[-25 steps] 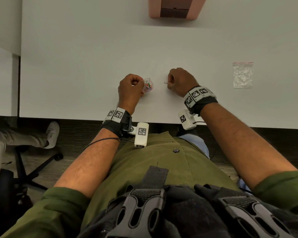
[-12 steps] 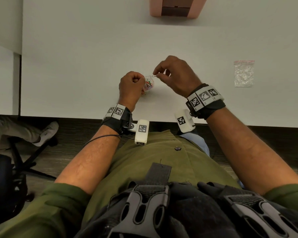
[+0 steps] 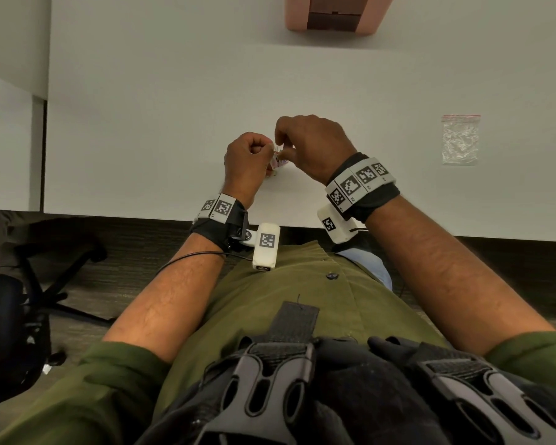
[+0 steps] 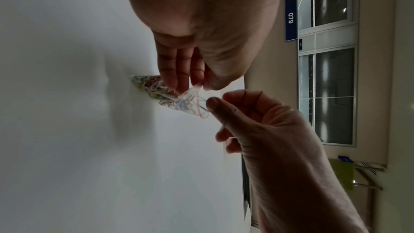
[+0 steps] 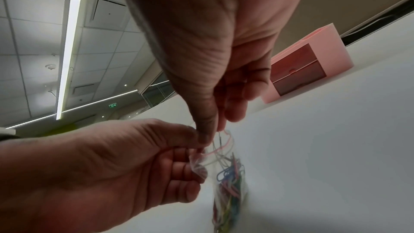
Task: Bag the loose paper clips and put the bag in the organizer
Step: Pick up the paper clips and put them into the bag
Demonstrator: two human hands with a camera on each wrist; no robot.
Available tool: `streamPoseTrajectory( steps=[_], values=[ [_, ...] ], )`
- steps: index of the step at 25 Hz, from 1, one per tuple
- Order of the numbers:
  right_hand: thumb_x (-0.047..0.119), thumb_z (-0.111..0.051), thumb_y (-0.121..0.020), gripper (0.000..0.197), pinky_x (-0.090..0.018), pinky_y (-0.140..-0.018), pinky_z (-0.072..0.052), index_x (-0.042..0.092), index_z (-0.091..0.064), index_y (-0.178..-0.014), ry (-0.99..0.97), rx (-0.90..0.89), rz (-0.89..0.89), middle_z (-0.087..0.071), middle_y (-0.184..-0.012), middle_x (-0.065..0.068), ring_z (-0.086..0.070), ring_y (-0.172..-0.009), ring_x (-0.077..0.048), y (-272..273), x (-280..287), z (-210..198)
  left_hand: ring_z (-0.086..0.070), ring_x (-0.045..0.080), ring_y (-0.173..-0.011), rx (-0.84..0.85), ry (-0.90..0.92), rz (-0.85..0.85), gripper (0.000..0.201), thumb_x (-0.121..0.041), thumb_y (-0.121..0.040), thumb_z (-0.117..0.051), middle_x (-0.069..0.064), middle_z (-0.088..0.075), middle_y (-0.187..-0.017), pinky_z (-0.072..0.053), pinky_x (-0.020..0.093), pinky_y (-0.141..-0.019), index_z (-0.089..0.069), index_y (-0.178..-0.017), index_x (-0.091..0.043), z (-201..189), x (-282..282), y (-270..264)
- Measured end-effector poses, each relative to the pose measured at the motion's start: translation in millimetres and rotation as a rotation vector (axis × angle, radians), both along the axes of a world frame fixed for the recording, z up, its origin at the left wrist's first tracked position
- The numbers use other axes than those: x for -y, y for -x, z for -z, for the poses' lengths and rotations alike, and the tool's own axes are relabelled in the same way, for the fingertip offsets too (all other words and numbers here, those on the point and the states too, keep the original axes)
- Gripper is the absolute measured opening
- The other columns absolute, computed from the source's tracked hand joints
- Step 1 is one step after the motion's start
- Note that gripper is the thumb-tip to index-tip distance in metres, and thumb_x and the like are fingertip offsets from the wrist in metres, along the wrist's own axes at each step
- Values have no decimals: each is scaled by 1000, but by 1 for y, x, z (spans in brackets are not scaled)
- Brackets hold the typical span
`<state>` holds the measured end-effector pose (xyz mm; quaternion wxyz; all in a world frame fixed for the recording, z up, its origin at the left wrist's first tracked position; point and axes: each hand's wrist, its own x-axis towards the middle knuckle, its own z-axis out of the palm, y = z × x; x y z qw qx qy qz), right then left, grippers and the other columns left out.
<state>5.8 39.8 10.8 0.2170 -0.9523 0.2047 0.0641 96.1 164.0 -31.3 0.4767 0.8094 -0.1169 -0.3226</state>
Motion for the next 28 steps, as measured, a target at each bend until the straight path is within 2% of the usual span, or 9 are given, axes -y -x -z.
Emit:
streamPoseTrajectory(
  steps=[3, 7, 10, 12, 17, 22, 23, 26, 28],
  values=[
    [27, -61, -94, 16, -35, -74, -51, 22, -58, -109, -30, 64, 56, -71, -100, 3, -65, -89, -22, 3, 0, 0, -72, 9, -70, -9, 7, 11, 9, -10, -94, -64, -2, -72, -84, -60, 26, -58, -73, -98, -8, -2, 1, 1],
    [24, -60, -92, 23, -33, -78, -49, 29, -58, -115, -140, 116, 227, -65, -109, 10, -57, -86, -11, 15, 17, 5, -75, 22, -73, -33, 7, 34, 7, -11, -94, -65, 5, -73, -87, -61, 32, -59, -72, -96, -11, -5, 2, -2],
    [7, -59, -87, 47, -30, -86, -49, 28, -55, -129, -243, 58, 87, -55, -127, 3, -59, -101, -13, 23, 23, 14, -69, 13, -66, -46, 16, 87, 10, -12, -94, -65, 7, -74, -88, -59, 29, -60, -73, -99, -8, -9, 3, -1],
    [2, -59, -87, 48, -27, -90, -47, 24, -57, -130, -267, 63, 27, -55, -131, 1, -57, -110, -14, 25, 24, 17, -68, 10, -66, -43, 28, 138, 10, -13, -94, -67, 6, -73, -88, -59, 27, -61, -74, -100, -8, -14, 5, -1],
    [24, -64, -93, 15, -31, -86, -53, 24, -73, -104, -318, 124, 144, -71, -105, 7, -64, -92, -7, 29, 28, 9, -67, 11, -62, -40, 66, 213, 9, -12, -94, -68, -1, -72, -75, -58, 25, -61, -76, -97, -10, -23, 9, -6],
    [29, -64, -94, 15, -13, -80, -48, 24, -76, -102, -385, 162, 220, -74, -95, 12, -64, -85, 2, 42, 37, 5, -68, 9, -74, -53, 104, 248, 12, -12, -95, -66, 0, -76, -90, -57, 23, -65, -77, -98, -15, -23, 11, -4],
    [28, -64, -94, 15, -13, -81, -48, 23, -76, -101, -402, 172, 241, -73, -94, 13, -63, -84, 4, 45, 37, 6, -68, 9, -78, -57, 113, 258, 14, -11, -95, -65, -1, -76, -93, -57, 23, -68, -77, -99, -16, -23, 12, -3],
    [27, -62, -93, 13, -19, -83, -53, 19, -72, -96, -467, 214, 346, -72, -91, 12, -66, -86, 1, 51, 34, 9, -68, 10, -93, -116, 152, 280, 20, -9, -95, -61, -4, -76, -101, -56, 27, -78, -76, -101, -19, -19, 16, -1],
    [26, -62, -92, 13, -25, -83, -56, 16, -70, -93, -559, 256, 450, -75, -90, 7, -70, -86, -5, 56, 33, 16, -68, 15, -104, -260, 199, 244, 19, -13, -96, -60, 3, -76, -110, -52, 30, -87, -76, -104, -19, -14, 19, 1]
  ],
)
